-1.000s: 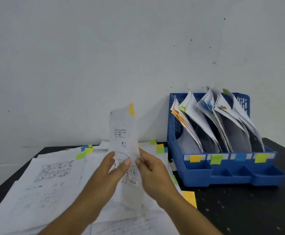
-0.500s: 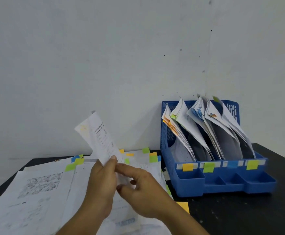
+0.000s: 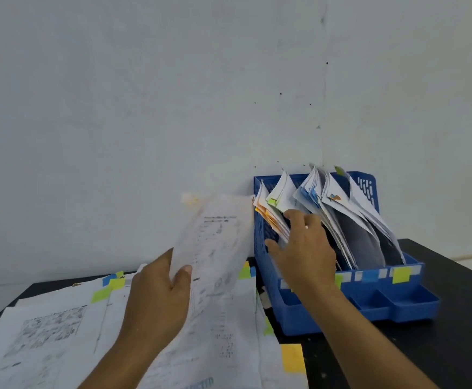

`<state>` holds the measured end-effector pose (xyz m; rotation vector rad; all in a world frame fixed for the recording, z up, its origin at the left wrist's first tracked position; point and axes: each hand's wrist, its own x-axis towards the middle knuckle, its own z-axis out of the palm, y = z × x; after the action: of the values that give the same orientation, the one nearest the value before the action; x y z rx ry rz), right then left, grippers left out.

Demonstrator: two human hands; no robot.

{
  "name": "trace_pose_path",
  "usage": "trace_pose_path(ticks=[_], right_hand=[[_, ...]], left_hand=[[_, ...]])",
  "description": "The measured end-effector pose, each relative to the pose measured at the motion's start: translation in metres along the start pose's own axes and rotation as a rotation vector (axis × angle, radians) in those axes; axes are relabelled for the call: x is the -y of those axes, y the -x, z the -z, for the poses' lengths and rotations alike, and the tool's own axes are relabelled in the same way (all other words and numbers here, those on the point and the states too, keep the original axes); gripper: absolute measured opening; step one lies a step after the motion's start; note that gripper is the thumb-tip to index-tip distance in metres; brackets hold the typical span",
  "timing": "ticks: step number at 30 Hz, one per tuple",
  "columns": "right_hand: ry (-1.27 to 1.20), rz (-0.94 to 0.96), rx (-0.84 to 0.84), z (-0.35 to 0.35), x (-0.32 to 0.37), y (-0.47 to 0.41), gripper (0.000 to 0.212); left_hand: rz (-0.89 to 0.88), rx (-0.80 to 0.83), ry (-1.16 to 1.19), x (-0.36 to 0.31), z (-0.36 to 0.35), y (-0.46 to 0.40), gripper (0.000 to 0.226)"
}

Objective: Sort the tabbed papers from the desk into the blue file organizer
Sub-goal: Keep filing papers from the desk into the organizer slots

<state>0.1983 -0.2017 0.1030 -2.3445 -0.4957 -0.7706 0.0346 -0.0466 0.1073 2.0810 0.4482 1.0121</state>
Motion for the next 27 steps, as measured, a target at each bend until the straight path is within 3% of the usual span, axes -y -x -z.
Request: trace_pose_path(ticks=[4,10,19,27], right_hand=[[0.147,0.099,0.008,0.001,-0.012,-0.022,0.025],[-0.063,-0.027,-0.012,0.013,-0.029,-0.050,0.006],[-0.191,-0.093,0.003,0.014,-0.042,-0.060,0.008],[-0.277,-0.111,0.017,0.014,-0.043,-0.063,0.007]], left_hand=[[0.030,-0.074,0.097,-0.008,-0.007,-0.006,0.028],[0.113,-0.068,0.279,-0.031,-0.019,-0.030,0.029],[0.125,0.072,0.526,-0.080,-0.047,-0.081,0.032],[0.220,-0.005,0.485,-0.097,-0.095,-0.102,0.035]])
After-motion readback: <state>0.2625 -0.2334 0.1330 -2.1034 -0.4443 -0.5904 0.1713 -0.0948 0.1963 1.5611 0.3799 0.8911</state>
